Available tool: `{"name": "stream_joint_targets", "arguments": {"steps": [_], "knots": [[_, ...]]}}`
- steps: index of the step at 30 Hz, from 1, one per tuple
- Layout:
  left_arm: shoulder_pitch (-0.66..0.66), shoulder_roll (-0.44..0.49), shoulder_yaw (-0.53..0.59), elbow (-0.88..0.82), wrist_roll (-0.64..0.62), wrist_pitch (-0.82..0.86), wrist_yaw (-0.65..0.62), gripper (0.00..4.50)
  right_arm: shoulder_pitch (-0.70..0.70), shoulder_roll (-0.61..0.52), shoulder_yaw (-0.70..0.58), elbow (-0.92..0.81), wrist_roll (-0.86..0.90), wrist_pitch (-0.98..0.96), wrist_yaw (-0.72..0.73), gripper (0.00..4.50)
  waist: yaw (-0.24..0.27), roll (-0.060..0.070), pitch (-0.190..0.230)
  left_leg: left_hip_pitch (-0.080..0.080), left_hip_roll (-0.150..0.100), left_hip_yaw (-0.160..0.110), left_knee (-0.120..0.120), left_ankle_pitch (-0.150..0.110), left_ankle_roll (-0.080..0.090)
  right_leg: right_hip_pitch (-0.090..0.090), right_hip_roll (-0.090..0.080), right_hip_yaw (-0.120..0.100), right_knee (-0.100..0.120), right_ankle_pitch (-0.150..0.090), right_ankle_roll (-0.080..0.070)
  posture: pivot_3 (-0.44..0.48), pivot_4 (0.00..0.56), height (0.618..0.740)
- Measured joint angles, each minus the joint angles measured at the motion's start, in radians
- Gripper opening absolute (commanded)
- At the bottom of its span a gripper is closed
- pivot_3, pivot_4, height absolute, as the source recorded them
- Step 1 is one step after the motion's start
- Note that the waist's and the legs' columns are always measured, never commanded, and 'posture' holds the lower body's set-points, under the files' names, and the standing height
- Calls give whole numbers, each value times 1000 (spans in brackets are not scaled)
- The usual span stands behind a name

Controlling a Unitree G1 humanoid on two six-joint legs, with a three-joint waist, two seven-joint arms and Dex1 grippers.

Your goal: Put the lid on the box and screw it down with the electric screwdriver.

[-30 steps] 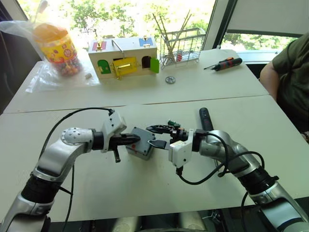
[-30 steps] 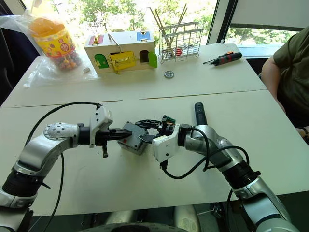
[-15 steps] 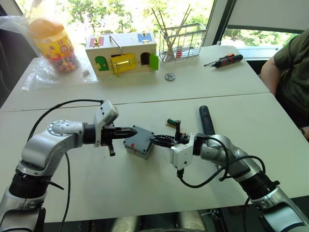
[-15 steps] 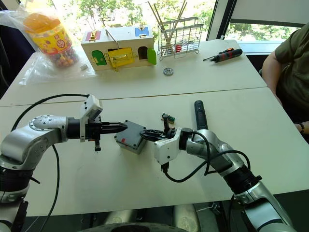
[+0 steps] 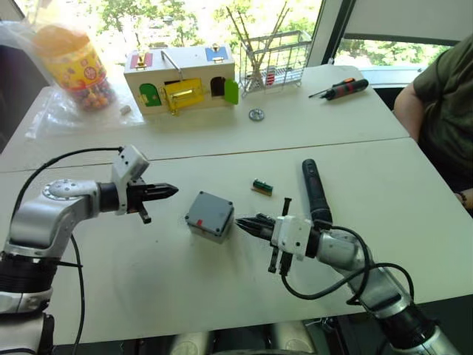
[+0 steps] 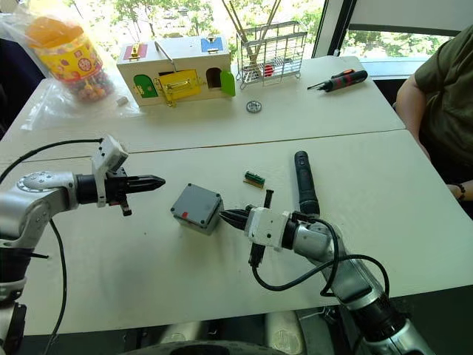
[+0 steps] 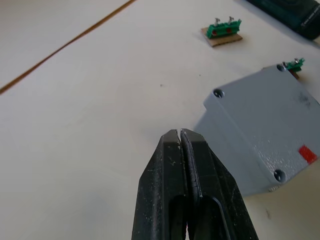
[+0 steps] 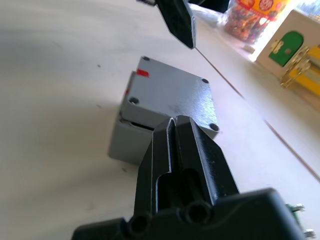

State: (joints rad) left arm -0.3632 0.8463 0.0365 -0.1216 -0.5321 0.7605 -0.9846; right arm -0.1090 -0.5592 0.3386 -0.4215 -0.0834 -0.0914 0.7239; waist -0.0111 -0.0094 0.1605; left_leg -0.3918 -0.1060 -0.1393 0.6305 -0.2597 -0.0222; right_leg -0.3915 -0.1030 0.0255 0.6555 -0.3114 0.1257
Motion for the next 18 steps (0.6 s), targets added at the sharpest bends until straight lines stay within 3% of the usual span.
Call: {"name": "stream_joint_targets", "arguments": {"steps": [8,18], "knots": [[30,-35,-64,-38,26,-21,-11,0,2,19,0,-69,61,221,18,32,1,0,0,0,0,-1,-1,0,0,0,0,0,0,0,0,0,150,740],[25,-69,-69,-48,32,-20,-1,0,-23,30,17,-47,37,262,17,32,0,0,0,0,0,-1,0,0,0,0,0,-1,0,0,0,0,150,740]]}}
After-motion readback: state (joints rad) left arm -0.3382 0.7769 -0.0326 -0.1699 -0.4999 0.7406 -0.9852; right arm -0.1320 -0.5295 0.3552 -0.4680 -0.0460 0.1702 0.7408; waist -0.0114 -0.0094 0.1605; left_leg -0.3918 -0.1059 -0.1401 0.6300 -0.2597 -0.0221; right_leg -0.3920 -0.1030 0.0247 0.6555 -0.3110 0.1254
